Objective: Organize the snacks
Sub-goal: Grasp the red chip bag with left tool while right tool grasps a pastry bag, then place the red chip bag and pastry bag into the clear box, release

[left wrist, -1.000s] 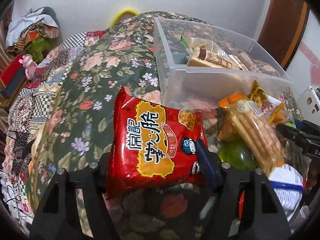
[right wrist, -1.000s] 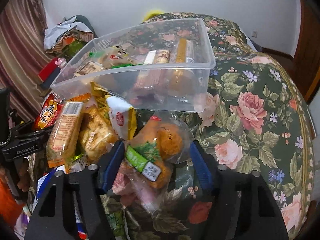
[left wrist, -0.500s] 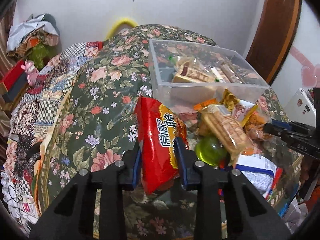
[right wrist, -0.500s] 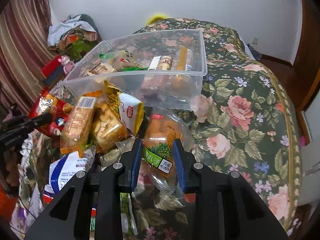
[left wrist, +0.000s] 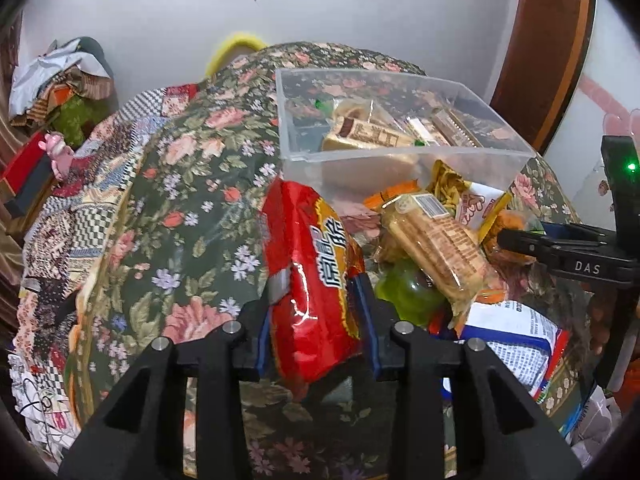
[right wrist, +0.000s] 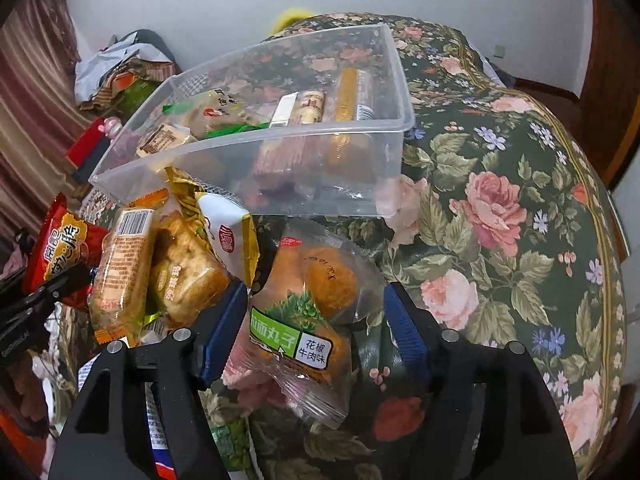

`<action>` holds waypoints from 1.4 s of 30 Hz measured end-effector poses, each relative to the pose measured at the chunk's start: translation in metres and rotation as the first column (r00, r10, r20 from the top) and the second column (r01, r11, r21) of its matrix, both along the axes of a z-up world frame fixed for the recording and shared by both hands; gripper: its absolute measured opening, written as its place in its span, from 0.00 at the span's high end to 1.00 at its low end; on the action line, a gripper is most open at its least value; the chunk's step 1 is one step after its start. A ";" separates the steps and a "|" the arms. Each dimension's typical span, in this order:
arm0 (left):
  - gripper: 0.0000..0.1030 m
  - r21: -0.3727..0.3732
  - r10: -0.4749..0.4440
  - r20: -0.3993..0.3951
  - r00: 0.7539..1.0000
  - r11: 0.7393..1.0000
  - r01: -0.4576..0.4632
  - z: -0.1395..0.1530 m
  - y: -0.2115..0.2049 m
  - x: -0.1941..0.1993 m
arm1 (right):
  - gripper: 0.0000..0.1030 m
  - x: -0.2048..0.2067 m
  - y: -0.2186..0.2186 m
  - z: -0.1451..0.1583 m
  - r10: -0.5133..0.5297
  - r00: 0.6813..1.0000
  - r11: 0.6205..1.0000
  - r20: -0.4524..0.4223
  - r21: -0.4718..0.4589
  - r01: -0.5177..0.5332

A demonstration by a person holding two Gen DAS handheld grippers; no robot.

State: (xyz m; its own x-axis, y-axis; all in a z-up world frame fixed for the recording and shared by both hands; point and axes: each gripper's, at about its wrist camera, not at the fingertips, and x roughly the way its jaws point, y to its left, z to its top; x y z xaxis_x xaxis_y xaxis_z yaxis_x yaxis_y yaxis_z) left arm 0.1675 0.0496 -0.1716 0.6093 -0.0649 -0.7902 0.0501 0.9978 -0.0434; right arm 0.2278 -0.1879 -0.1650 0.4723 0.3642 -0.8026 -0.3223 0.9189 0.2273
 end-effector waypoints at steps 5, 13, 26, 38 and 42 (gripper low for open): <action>0.65 -0.047 -0.008 -0.031 0.999 0.999 0.006 -0.014 -0.001 0.012 | 0.45 -0.004 -0.006 -0.001 0.017 1.000 0.999 0.000 0.027 -0.017; 0.76 -0.042 0.011 -0.003 1.000 0.999 -0.011 0.001 -0.002 0.005 | 0.63 -0.021 -0.012 0.013 0.022 0.998 1.000 0.065 -0.004 -0.022; 0.76 -0.040 0.042 0.141 0.989 0.999 -0.036 0.068 0.002 -0.015 | 0.66 -0.037 -0.025 0.050 0.007 0.986 1.000 0.168 0.013 -0.010; 0.76 -0.014 0.031 0.247 0.969 0.999 -0.028 0.100 -0.004 0.023 | 0.66 -0.020 -0.005 0.092 0.027 0.962 0.996 0.272 0.078 -0.050; 0.76 -0.009 0.030 0.252 0.967 1.000 -0.029 0.099 -0.007 0.042 | 0.66 -0.008 0.011 0.093 0.045 0.956 0.995 0.290 0.074 -0.069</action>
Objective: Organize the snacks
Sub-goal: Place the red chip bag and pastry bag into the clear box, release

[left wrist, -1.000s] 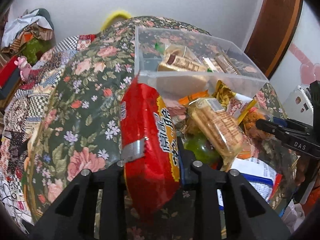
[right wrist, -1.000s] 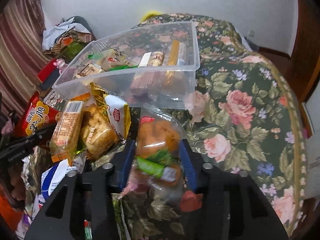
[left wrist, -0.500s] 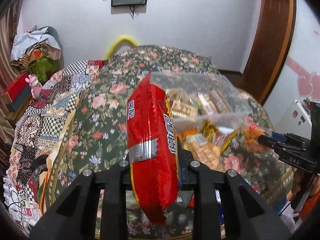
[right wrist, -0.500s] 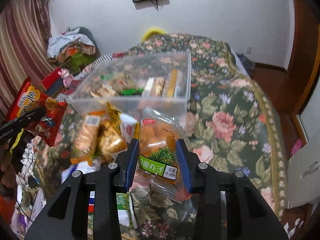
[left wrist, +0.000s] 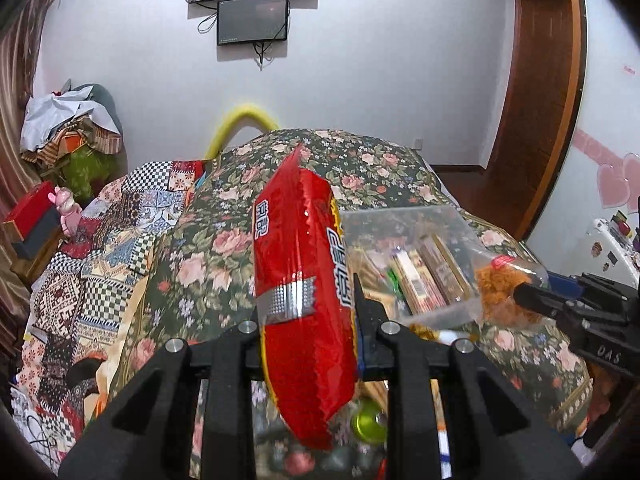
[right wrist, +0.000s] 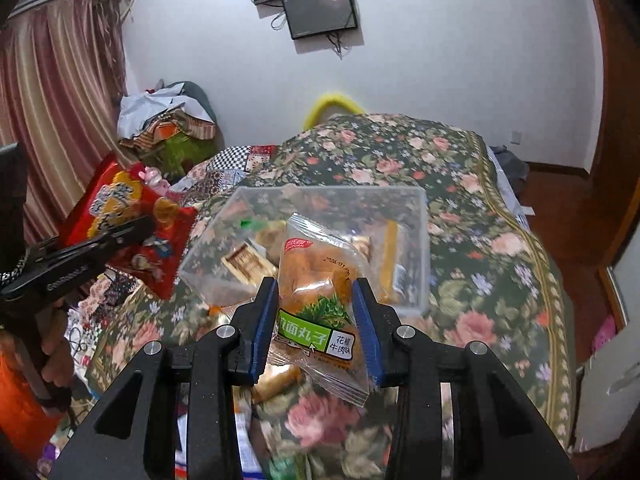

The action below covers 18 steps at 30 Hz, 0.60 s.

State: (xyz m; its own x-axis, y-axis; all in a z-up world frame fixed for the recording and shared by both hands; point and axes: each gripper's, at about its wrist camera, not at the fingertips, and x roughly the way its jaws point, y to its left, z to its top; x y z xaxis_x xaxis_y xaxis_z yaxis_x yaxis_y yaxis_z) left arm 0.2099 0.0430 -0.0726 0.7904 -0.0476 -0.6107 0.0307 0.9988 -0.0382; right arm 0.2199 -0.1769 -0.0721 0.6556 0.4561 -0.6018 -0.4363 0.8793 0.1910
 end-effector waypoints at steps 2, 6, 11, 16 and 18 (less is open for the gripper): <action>0.76 0.010 0.004 0.002 1.000 1.000 -0.004 -0.002 0.000 0.010 | 0.66 0.006 0.007 -0.001 0.008 1.000 1.000 0.001 0.000 -0.008; 0.76 0.028 0.014 -0.002 1.000 1.000 -0.014 -0.009 0.003 0.029 | 0.66 0.022 0.024 -0.008 0.027 1.000 0.999 0.015 -0.029 -0.027; 0.76 0.050 0.027 -0.001 1.000 0.998 -0.027 -0.018 0.009 0.050 | 0.66 0.044 0.036 -0.020 0.030 1.000 0.999 0.009 -0.039 -0.030; 0.76 0.034 0.046 -0.033 0.998 0.998 -0.045 -0.031 0.014 0.070 | 0.66 0.063 0.041 -0.034 0.011 1.000 0.999 -0.020 -0.041 -0.012; 0.76 0.028 0.050 -0.047 0.998 0.998 -0.049 -0.037 0.014 0.077 | 0.65 0.067 0.043 -0.038 0.001 1.000 0.999 -0.031 -0.053 -0.003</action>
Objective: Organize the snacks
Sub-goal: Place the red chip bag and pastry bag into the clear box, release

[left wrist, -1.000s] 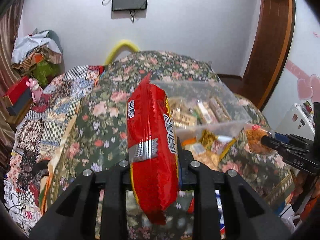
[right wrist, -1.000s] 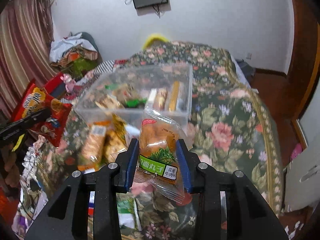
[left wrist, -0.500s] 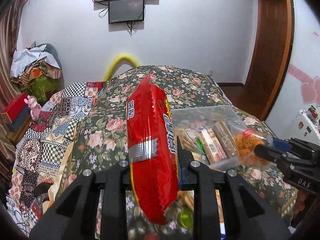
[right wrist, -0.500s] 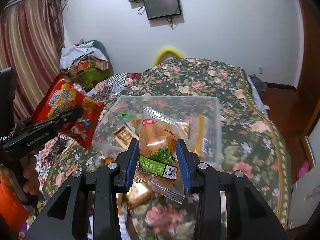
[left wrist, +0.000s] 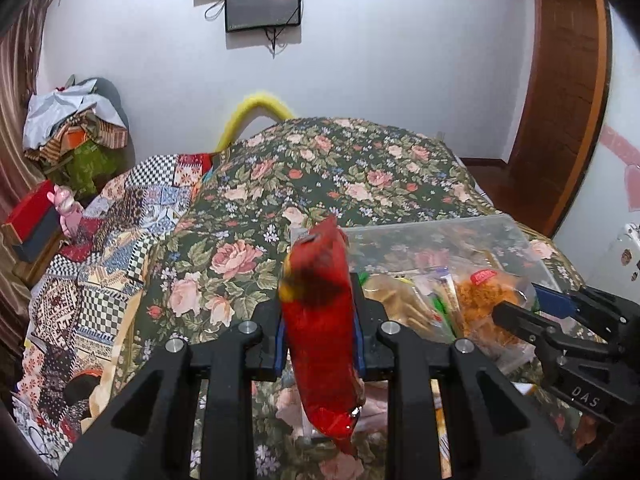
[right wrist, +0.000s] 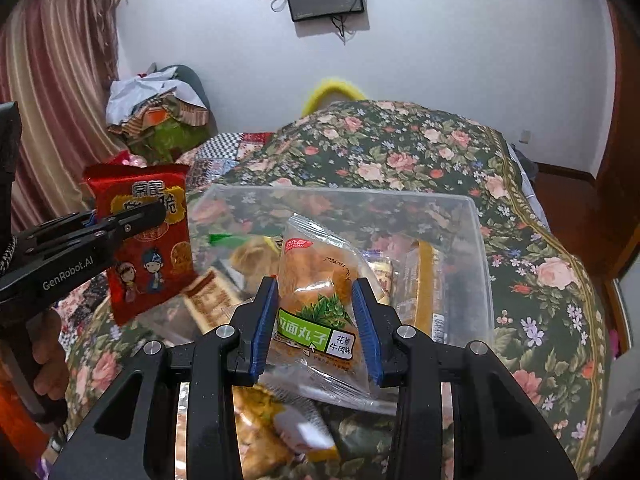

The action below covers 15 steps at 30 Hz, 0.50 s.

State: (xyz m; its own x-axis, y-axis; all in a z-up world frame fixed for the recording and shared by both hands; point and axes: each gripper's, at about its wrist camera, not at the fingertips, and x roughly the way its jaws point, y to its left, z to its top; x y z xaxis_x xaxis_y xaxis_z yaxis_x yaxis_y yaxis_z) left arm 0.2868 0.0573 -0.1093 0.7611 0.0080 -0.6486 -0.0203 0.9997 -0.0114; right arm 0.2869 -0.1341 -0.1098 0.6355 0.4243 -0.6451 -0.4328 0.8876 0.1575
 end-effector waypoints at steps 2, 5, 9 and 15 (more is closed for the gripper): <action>0.75 -0.010 -0.010 -0.021 1.000 1.000 0.009 -0.006 0.000 0.006 | 0.63 0.001 0.001 -0.003 -0.005 1.000 1.000 -0.008 -0.008 0.005; 0.53 0.015 -0.027 -0.043 0.999 0.999 0.028 -0.013 -0.006 0.009 | 0.63 0.000 0.001 -0.003 0.000 1.000 1.000 -0.012 -0.022 0.000; 0.34 0.052 -0.026 -0.005 1.000 0.998 0.027 -0.011 -0.012 -0.004 | 0.56 -0.009 -0.003 0.003 0.008 1.000 1.000 -0.012 -0.019 -0.008; 0.30 0.024 -0.041 -0.015 0.999 0.999 0.042 0.003 -0.012 -0.031 | 0.48 -0.030 -0.011 0.016 0.019 1.000 0.999 0.004 -0.027 -0.019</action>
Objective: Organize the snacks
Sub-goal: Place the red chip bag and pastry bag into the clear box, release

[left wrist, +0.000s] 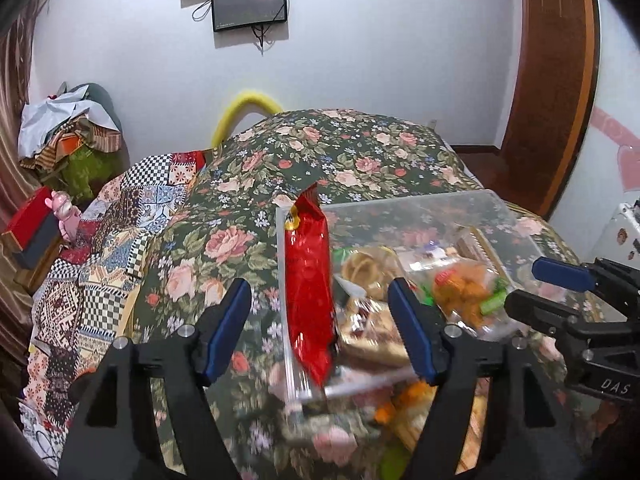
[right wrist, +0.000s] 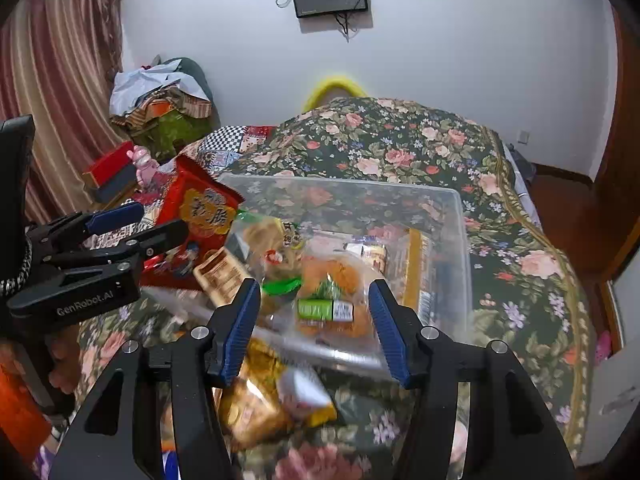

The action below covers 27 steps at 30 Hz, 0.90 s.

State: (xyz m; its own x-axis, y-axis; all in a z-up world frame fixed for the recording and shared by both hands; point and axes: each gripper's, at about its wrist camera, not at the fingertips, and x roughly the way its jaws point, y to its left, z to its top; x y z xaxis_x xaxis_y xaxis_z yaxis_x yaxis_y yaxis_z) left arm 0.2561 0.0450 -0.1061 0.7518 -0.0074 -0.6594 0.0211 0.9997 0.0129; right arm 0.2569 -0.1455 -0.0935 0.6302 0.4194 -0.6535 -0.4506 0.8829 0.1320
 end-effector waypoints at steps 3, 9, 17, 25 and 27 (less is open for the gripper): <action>0.24 -0.018 0.006 -0.005 1.000 1.000 -0.006 0.006 0.002 -0.017 | 0.43 -0.018 -0.004 0.006 0.010 1.000 1.000 0.016 -0.012 -0.009; 0.20 -0.060 0.009 -0.039 0.999 0.998 -0.012 0.009 0.006 -0.057 | 0.36 -0.057 -0.005 0.007 0.046 0.999 0.998 0.023 -0.038 -0.045; 0.20 -0.077 0.030 -0.119 0.992 0.996 -0.039 -0.016 0.016 -0.106 | 0.32 -0.090 0.006 -0.023 0.097 0.993 0.995 -0.074 -0.018 -0.099; 0.20 -0.076 0.045 -0.182 0.982 0.995 -0.059 -0.041 0.023 -0.132 | 0.25 -0.096 0.028 -0.063 0.131 0.975 0.990 -0.181 -0.024 -0.138; 0.20 -0.075 0.040 -0.189 0.981 0.996 -0.055 -0.045 0.023 -0.135 | 0.24 -0.094 0.030 -0.067 0.142 0.970 0.989 -0.196 -0.012 -0.147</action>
